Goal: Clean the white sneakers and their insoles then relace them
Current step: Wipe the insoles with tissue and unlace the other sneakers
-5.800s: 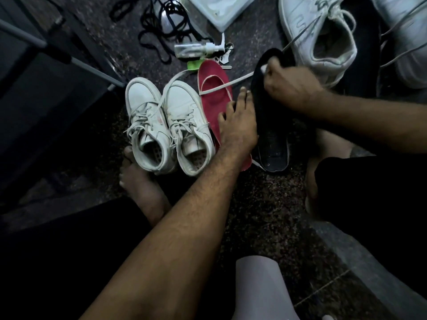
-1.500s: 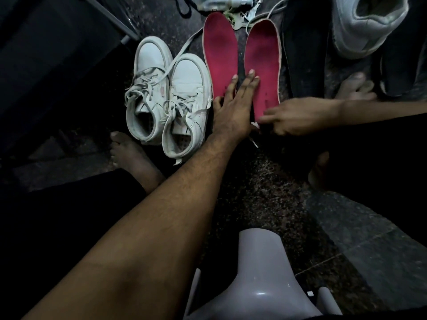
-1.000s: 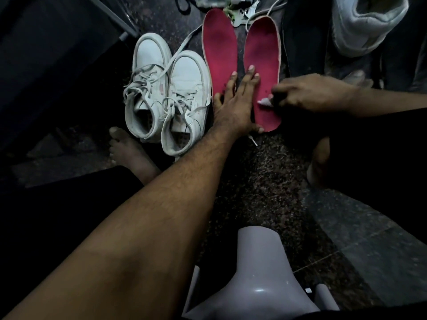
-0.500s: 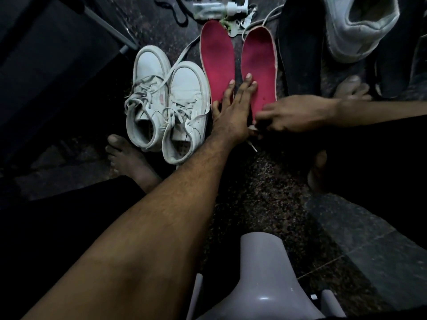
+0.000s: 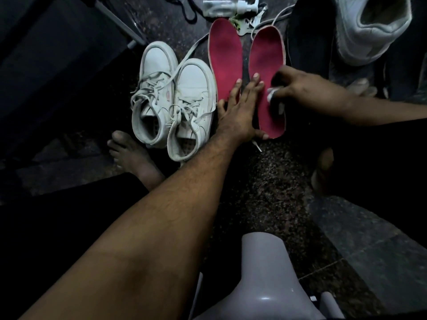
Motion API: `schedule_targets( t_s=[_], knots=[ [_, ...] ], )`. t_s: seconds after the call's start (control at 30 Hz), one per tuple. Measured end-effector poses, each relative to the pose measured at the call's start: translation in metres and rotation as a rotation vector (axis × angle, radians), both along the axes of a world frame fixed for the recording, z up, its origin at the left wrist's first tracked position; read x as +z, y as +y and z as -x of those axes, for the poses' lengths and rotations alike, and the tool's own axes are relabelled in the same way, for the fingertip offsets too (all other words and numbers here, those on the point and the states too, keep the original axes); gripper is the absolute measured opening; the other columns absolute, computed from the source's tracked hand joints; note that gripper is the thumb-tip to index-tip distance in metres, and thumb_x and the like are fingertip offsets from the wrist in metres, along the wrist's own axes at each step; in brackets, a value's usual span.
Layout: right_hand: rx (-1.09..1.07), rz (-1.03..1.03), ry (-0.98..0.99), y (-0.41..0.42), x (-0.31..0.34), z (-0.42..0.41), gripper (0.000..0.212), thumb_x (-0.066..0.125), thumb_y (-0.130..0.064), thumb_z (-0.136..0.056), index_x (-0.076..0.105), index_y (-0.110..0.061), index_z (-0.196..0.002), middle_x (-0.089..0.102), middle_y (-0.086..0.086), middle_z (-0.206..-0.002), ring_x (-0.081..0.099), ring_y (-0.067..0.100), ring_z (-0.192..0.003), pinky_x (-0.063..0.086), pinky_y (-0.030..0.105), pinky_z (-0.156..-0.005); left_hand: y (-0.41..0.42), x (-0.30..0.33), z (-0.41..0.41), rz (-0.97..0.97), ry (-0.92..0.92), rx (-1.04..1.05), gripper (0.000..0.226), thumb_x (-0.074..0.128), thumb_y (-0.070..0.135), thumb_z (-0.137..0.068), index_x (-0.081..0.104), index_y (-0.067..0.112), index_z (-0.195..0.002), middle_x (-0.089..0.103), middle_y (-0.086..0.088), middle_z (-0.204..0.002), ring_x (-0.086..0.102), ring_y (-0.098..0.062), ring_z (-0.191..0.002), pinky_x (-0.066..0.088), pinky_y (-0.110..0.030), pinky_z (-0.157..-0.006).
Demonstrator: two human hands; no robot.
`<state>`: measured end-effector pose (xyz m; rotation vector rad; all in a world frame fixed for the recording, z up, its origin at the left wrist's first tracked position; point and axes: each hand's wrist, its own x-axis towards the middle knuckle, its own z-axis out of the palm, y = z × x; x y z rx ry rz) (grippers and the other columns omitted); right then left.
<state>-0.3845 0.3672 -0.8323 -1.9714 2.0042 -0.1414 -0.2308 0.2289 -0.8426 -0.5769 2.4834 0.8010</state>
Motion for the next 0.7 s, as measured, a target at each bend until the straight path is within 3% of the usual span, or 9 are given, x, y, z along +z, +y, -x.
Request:
schedule_targets(
  t_s=[0.1,0.17,0.27,0.3,0.4,0.5,0.6,0.67,0.7],
  knots=[
    [0.076,0.073,-0.071,0.002,0.005,-0.019,0.031,0.047,-0.036,-0.099,0.063,-0.010,-0.106,0.056,0.010,-0.112,0.061,0.027,-0.094,0.051,0.039,-0.081,0.002,-0.001,0.001,0.011,-0.009,0.000,0.132,0.090,0.045,-0.057,0.006,0.035,-0.158,-0.011,0.022,-0.164,-0.014,-0.015,-0.152,0.005,-0.059,-0.114],
    [0.175,0.095,0.002,0.004,0.006,-0.024,0.034,0.044,-0.034,-0.098,0.063,-0.007,-0.094,0.056,0.012,-0.099,0.059,0.030,-0.083,0.050,0.040,-0.070,0.002,-0.001,0.002,0.021,-0.013,-0.004,0.131,0.090,0.044,-0.058,0.007,0.035,-0.158,-0.010,0.022,-0.164,-0.013,-0.015,-0.152,0.006,-0.058,-0.114],
    [0.134,0.097,0.013,-0.003,0.009,-0.014,0.011,0.052,-0.015,-0.094,0.056,-0.005,-0.090,0.057,0.014,-0.084,0.057,0.032,-0.071,0.044,0.041,-0.061,0.002,0.001,0.002,0.021,-0.011,-0.005,0.131,0.090,0.045,-0.058,0.006,0.034,-0.158,-0.011,0.022,-0.164,-0.013,-0.015,-0.152,0.006,-0.059,-0.114],
    [0.096,0.112,-0.007,-0.007,0.013,-0.011,0.007,0.058,-0.009,-0.093,0.054,-0.004,-0.096,0.057,0.016,-0.083,0.057,0.033,-0.073,0.046,0.042,-0.063,0.001,0.001,0.002,0.023,-0.009,-0.004,0.132,0.090,0.046,-0.058,0.005,0.034,-0.158,-0.011,0.022,-0.164,-0.013,-0.015,-0.152,0.007,-0.058,-0.114],
    [-0.097,0.022,-0.052,-0.010,0.016,-0.004,0.030,0.060,-0.014,-0.093,0.052,-0.005,-0.120,0.062,0.019,-0.104,0.058,0.035,-0.097,0.051,0.047,-0.080,0.002,0.000,0.000,0.025,-0.013,-0.003,0.136,0.090,0.047,-0.057,0.001,0.033,-0.158,-0.010,0.022,-0.164,-0.014,-0.015,-0.152,0.007,-0.058,-0.114],
    [0.142,-0.042,-0.048,-0.002,0.001,-0.019,0.033,0.069,-0.004,-0.084,0.064,-0.001,-0.117,0.063,0.021,-0.113,0.063,0.041,-0.102,0.054,0.043,-0.085,0.001,-0.001,0.001,0.015,-0.006,-0.003,0.130,0.090,0.042,-0.058,0.007,0.035,-0.158,-0.010,0.022,-0.164,-0.013,-0.015,-0.152,0.006,-0.059,-0.114],
    [0.397,-0.036,0.089,0.015,-0.007,-0.023,0.048,0.053,-0.038,-0.093,0.056,-0.021,-0.138,0.052,0.006,-0.141,0.049,0.029,-0.131,0.035,0.028,-0.104,0.000,-0.001,0.002,0.016,0.001,-0.004,0.126,0.089,0.039,-0.061,0.009,0.034,-0.158,-0.010,0.022,-0.164,-0.013,-0.015,-0.152,0.004,-0.059,-0.115],
    [0.381,-0.109,-0.020,0.013,-0.010,-0.012,0.063,0.039,-0.058,-0.084,0.059,-0.024,-0.134,0.053,0.007,-0.136,0.050,0.028,-0.126,0.041,0.037,-0.105,0.001,-0.002,0.001,0.015,-0.002,-0.005,0.130,0.090,0.043,-0.058,0.009,0.034,-0.158,-0.010,0.022,-0.164,-0.013,-0.016,-0.152,0.004,-0.060,-0.115],
    [0.262,-0.108,-0.010,0.009,-0.003,-0.003,0.058,0.041,-0.056,-0.086,0.064,-0.021,-0.126,0.056,0.008,-0.125,0.055,0.028,-0.116,0.049,0.043,-0.096,0.001,-0.002,0.001,0.015,-0.004,-0.004,0.131,0.091,0.045,-0.056,0.008,0.035,-0.158,-0.010,0.023,-0.164,-0.013,-0.016,-0.152,0.004,-0.060,-0.114]
  ],
)
